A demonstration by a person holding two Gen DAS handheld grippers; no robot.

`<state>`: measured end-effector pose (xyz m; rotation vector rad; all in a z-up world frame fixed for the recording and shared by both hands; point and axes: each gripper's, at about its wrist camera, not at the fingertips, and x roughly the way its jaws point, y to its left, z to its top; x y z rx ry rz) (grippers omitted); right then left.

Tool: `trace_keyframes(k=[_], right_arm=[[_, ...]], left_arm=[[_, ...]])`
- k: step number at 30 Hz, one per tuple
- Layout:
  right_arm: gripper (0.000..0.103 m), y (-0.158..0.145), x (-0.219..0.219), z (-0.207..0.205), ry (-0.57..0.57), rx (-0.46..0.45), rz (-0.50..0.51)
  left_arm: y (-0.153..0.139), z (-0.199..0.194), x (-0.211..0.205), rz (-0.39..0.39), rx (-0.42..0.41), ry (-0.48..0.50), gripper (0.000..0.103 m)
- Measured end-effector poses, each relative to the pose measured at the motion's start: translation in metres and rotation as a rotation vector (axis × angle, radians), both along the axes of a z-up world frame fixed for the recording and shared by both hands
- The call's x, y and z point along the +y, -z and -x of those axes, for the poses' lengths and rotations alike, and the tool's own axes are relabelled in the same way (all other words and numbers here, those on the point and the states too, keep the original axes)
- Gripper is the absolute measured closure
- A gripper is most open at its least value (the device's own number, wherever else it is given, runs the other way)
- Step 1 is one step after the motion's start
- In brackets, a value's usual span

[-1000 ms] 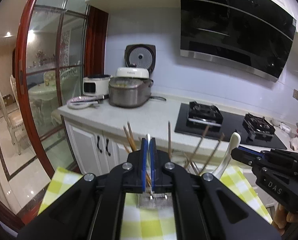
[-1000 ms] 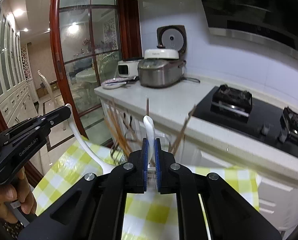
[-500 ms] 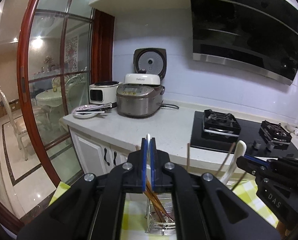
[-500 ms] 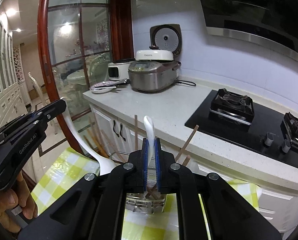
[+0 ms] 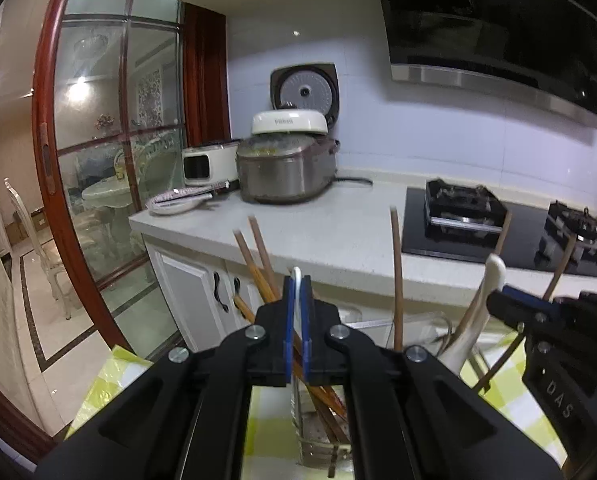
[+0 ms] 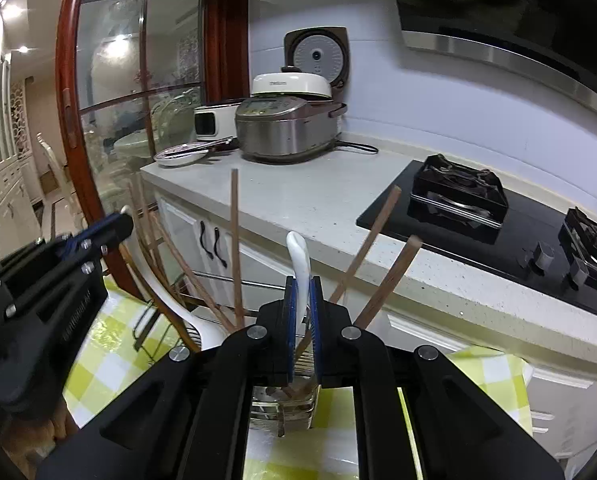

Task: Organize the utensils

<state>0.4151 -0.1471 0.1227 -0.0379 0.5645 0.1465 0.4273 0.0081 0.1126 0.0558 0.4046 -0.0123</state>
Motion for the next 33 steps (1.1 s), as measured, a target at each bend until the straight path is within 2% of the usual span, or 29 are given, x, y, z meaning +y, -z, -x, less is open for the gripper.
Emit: trace_keyframes(k=[4, 6, 8, 10, 13, 14, 15, 18, 20, 23, 26, 29, 33], right_arm=[[0.093, 0.015, -0.001, 0.001, 0.019, -0.019, -0.005], [0.093, 0.023, -0.001, 0.000, 0.014, -0.009, -0.003], [0.093, 0.031, -0.002, 0.001, 0.008, -0.006, -0.001], [0.092, 0.033, -0.003, 0.006, -0.005, -0.020, -0.005], [0.084, 0.031, -0.003, 0.014, -0.031, -0.034, -0.019], [0.075, 0.030, -0.003, 0.017, -0.040, -0.039, -0.022], [0.057, 0.028, -0.003, 0.021, -0.038, -0.047, -0.019], [0.037, 0.020, -0.002, 0.042, -0.045, -0.112, -0.007], [0.032, 0.017, -0.004, 0.054, -0.033, -0.137, 0.009], [0.031, 0.015, -0.014, 0.076, -0.020, -0.152, -0.010], [0.023, 0.019, -0.033, 0.103, 0.047, -0.171, -0.024], [0.019, 0.033, -0.053, 0.133, 0.102, -0.167, -0.056], [0.019, 0.057, -0.073, 0.169, 0.139, -0.123, -0.094]], left_arm=[[0.016, -0.001, -0.006, -0.008, 0.025, 0.016, 0.098], [0.022, 0.000, -0.008, -0.014, 0.031, 0.021, 0.092], [0.025, 0.001, -0.006, 0.011, 0.038, 0.023, 0.060], [0.025, 0.008, -0.004, 0.031, 0.027, 0.016, 0.055], [0.023, 0.014, 0.001, 0.045, 0.033, 0.025, 0.049], [0.023, 0.018, 0.003, 0.049, 0.030, 0.022, 0.048], [0.022, 0.022, 0.005, 0.054, 0.029, 0.020, 0.047], [0.018, 0.038, 0.014, 0.086, 0.022, 0.006, 0.043], [0.015, 0.048, 0.017, 0.089, 0.017, 0.002, 0.037], [0.012, 0.073, 0.024, 0.109, 0.002, -0.007, 0.028], [0.017, 0.101, 0.027, 0.132, 0.020, -0.004, 0.020], [0.031, 0.135, 0.024, 0.145, 0.044, -0.006, 0.011], [0.053, 0.166, 0.013, 0.137, 0.085, -0.004, 0.005]])
